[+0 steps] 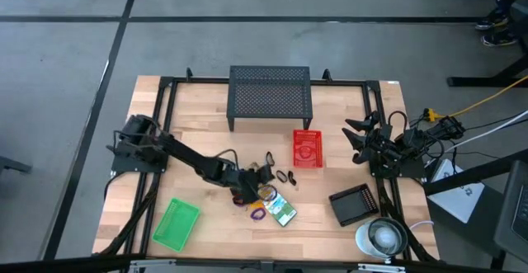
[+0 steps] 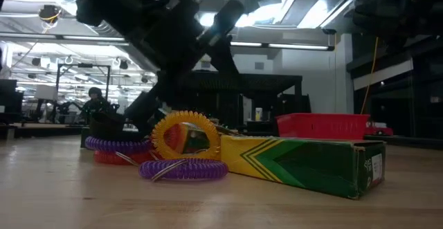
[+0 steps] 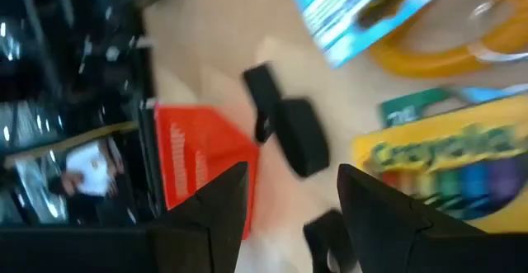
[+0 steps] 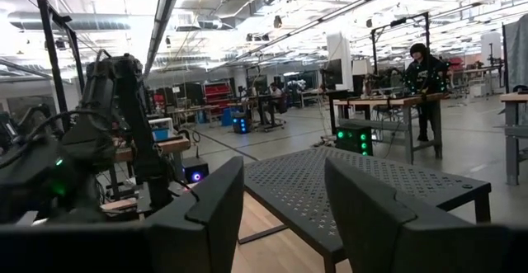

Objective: Pick & Place Office Desk Supplies
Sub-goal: Put the yellow spring keychain into the green bin

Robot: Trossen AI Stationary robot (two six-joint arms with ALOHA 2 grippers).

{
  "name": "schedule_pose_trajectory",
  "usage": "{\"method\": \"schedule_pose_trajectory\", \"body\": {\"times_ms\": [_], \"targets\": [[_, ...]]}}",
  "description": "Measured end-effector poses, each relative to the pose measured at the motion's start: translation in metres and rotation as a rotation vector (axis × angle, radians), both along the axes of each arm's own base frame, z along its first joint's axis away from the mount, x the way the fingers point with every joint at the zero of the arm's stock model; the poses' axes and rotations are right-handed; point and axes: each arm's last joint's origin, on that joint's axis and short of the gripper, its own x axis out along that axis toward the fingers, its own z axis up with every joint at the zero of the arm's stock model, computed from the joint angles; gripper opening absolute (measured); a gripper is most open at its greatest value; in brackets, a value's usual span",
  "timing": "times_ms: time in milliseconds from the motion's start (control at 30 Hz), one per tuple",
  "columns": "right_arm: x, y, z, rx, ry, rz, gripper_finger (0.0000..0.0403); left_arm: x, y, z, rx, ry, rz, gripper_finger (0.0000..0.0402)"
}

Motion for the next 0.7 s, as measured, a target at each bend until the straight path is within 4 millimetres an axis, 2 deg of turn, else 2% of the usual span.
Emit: {"method": "schedule_pose_trajectory", "body": {"times_ms": [133, 533, 700], "targets": [[0.0, 0.0, 0.0, 0.001, 0.001, 0.004, 0.0172, 0.001, -0.01, -0.009, 0.08, 0.034, -0.045, 0.0185], [0.0, 0.0, -0.001, 0.02, -0.003, 0.014, 0.0172, -0.003, -0.031, -0.006, 0.166, 0.051, -0.151, 0.0185], [0.0, 0.0, -0.001, 0.02, -0.003, 0.014, 0.0172, -0.005, -0.033, -0.005, 0.103, 0.064, -0.157, 0.0184]]}}
